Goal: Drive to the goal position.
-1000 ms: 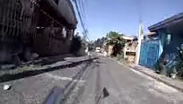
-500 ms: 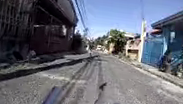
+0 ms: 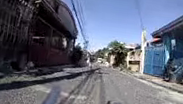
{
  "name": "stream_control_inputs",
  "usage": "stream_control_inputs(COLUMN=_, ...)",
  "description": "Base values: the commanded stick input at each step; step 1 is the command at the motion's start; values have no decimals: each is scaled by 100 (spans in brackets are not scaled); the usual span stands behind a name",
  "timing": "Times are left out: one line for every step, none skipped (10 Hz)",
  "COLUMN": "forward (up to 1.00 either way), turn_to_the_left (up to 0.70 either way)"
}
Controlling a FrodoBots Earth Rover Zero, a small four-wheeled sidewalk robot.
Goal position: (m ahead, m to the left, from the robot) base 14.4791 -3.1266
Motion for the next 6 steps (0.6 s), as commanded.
stream_control_inputs(forward=50, turn_to_the_left=0)
stream_control_inputs(forward=50, turn_to_the_left=0)
stream_control_inputs(forward=50, turn_to_the_left=0)
stream_control_inputs(forward=50, turn_to_the_left=0)
stream_control_inputs(forward=50, turn_to_the_left=0)
stream_control_inputs(forward=50, turn_to_the_left=0)
